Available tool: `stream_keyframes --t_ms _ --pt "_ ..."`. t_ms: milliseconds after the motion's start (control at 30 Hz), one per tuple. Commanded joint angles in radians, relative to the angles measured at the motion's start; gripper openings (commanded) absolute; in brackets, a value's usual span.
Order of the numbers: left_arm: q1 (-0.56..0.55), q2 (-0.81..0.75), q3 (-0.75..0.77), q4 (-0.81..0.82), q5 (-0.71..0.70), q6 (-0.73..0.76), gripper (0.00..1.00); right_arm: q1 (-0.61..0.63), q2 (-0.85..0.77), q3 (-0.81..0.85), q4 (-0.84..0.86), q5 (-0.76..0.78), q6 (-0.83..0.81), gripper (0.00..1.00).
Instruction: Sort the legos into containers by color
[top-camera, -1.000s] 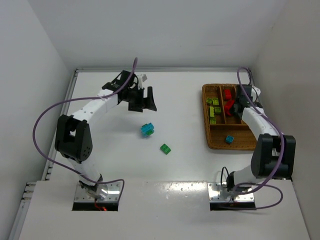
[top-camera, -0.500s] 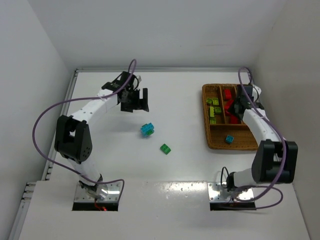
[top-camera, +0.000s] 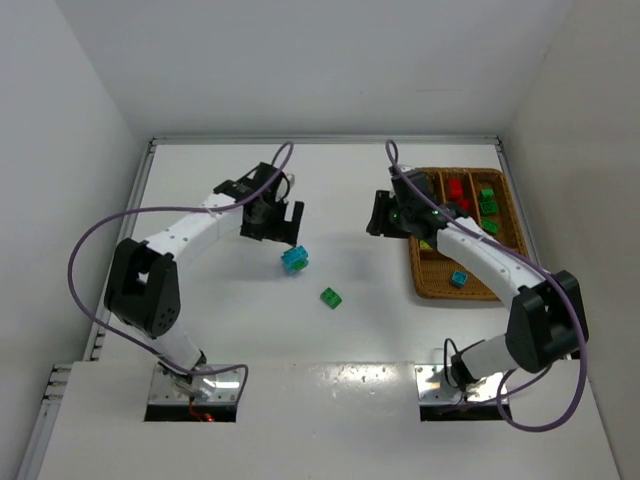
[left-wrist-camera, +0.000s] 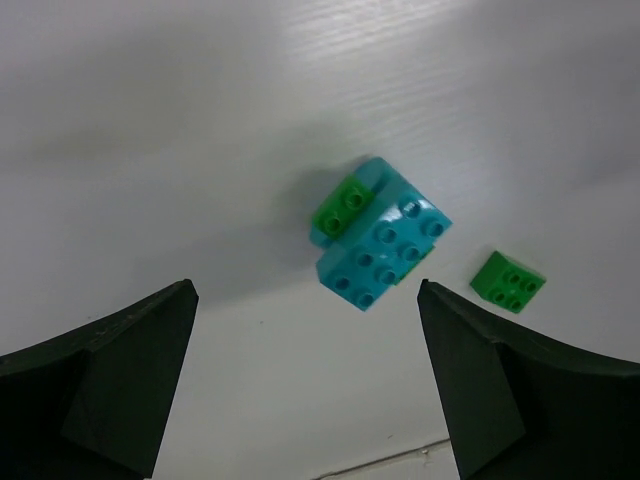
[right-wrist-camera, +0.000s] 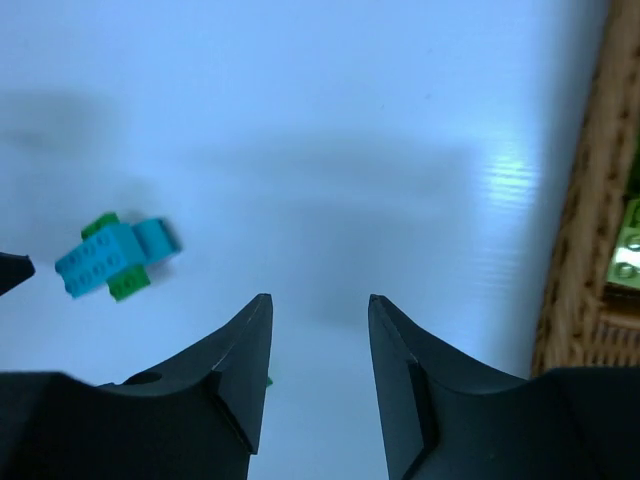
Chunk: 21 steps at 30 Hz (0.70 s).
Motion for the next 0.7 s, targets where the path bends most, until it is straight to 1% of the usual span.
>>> stream_keyframes --t_ms 0,33,167,267,367,400,467,600,667 --pt "-0.059 -0.024 0.001 0.007 0.028 0.065 0.99 0.028 0.02 0.031 -0.022 -0.068 0.0 0.45" --pt "-0.088 -0.024 0.001 0.016 0.028 0.074 0.99 0.028 0.02 0.031 -0.022 -0.068 0.0 0.45" --pt "-0.152 0.02 0.001 0.016 -0.035 0.086 0.87 0.038 0.009 0.011 -0.031 -0.068 0.0 0.45" --pt "-0.182 0.06 0.001 0.016 -0.058 0.086 0.82 0.038 0.0 -0.007 -0.041 -0.05 0.011 0.45" --pt "-0.204 0.074 0.011 0.007 -0.118 0.077 0.79 0.038 -0.009 -0.007 -0.041 -0.041 0.011 0.45" --pt "-0.204 0.086 0.011 0.007 -0.162 0.065 0.79 0.038 -0.009 -0.007 -0.041 -0.041 0.011 0.45" --pt "-0.213 0.096 0.011 0.007 -0.172 0.065 0.79 0.038 -0.009 -0.007 -0.041 -0.041 0.011 0.45" --pt "-0.213 0.117 0.02 0.007 -0.203 0.065 0.76 0.038 -0.019 -0.017 -0.041 -0.041 0.011 0.45" --pt "-0.213 0.129 0.02 0.007 -0.212 0.065 0.68 0.038 -0.019 -0.017 -0.041 -0.041 0.011 0.44"
